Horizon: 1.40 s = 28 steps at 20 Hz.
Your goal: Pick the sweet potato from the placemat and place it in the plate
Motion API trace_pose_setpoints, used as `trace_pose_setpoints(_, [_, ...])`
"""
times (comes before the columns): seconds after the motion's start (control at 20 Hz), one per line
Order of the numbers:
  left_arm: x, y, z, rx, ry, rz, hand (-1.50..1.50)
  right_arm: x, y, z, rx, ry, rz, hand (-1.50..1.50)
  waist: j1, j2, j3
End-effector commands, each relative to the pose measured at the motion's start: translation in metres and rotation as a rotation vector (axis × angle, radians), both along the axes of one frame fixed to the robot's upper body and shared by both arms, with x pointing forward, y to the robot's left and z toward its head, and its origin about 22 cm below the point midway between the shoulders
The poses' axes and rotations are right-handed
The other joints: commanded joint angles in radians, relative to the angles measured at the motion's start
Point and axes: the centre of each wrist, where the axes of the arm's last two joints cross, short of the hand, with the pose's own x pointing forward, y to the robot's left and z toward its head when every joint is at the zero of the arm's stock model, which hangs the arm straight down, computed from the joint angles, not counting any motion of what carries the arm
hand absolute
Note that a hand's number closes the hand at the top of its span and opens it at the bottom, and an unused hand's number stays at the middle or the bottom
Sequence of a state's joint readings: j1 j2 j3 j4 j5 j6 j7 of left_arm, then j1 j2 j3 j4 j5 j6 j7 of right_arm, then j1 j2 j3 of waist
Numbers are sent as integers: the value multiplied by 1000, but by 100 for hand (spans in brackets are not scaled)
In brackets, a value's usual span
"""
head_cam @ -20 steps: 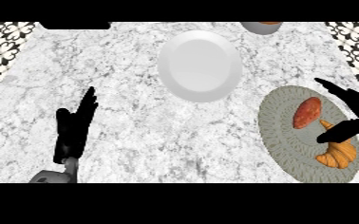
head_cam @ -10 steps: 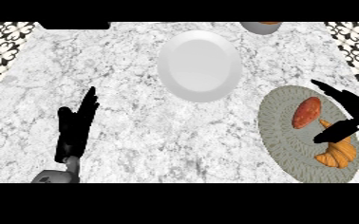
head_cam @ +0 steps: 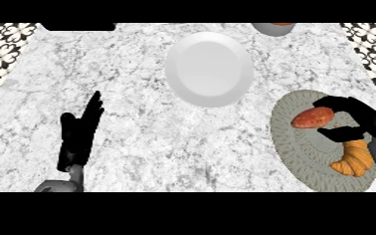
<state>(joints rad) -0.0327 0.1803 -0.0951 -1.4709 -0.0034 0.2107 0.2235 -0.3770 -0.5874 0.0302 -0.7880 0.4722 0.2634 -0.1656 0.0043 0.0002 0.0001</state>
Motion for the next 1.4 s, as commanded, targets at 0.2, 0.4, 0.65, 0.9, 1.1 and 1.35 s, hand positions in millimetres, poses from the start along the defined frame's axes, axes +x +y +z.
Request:
trace_pose_setpoints(0.2, [1,11,-4,2,-10,17,0,6,-2,1,-58,-102,21,150,-1,0,0])
trace_pose_setpoints(0.4, [1,-3,13,13,-21,-3,0,26,64,-6,-96,-183,117,150,6,-3,0])
trace_pose_setpoints(0.65, [15,-20,9,8,-18,-107,0,54,268,17,-64,-329,697,150,133,8,-4])
trace_pose_setpoints(0.9, [10,-22,4,-14,-8,-60,0,33,367,49,-86,-519,697,150,55,-2,0])
trace_pose_setpoints(1.1, [19,2,10,-1,-13,-22,0,13,389,70,-1,-598,702,150,15,-2,0])
trace_pose_setpoints(1.35, [14,-10,-2,-4,3,11,0,23,387,112,55,-820,457,150,-4,-4,0])
